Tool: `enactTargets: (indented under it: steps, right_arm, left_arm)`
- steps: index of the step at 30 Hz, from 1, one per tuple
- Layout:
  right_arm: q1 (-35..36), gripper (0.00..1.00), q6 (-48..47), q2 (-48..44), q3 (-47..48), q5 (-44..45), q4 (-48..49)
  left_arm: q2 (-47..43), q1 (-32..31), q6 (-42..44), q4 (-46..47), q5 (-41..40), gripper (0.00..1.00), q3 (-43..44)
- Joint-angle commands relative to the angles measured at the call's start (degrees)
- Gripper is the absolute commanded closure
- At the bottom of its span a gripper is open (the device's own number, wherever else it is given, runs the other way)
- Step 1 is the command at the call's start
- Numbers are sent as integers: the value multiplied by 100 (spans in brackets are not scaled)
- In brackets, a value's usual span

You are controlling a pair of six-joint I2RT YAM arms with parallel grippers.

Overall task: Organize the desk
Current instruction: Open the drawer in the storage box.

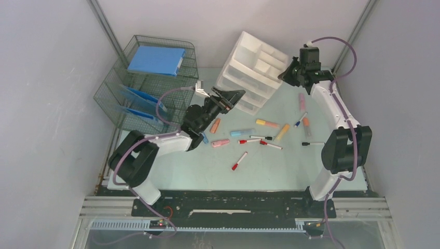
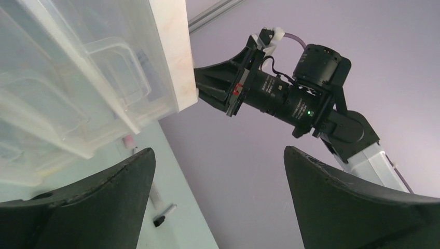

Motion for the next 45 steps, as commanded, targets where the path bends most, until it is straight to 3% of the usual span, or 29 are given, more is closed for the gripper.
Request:
enactTargets:
  steps: [1, 10, 18, 25, 31, 36, 45]
  right_arm:
    - [101, 100, 718, -613, 88, -372, 617]
    - [258, 100, 789, -757, 13, -465, 581]
    - [340, 100, 782, -931, -85, -468, 594]
    - [382, 100, 772, -1065, -203, -434, 629]
    - [472, 100, 254, -1086, -234, 404, 907]
    - [442, 100, -6, -865, -120, 1062, 1132]
    - [350, 100, 90, -388, 392, 1433, 1003]
  left_arm:
    - [522, -99, -175, 779, -233, 0, 602]
    - [1461, -125, 44, 760, -701, 0, 1303]
    - [1800, -124, 412, 180, -900, 1, 1960]
    - [2036, -120, 504, -229, -996, 23, 2439]
    - [2078, -127, 552, 240, -461, 39, 2671]
    - [1963, -120, 510, 686, 30, 40, 2677]
    - [1940, -121, 165, 1014, 250, 40, 2599]
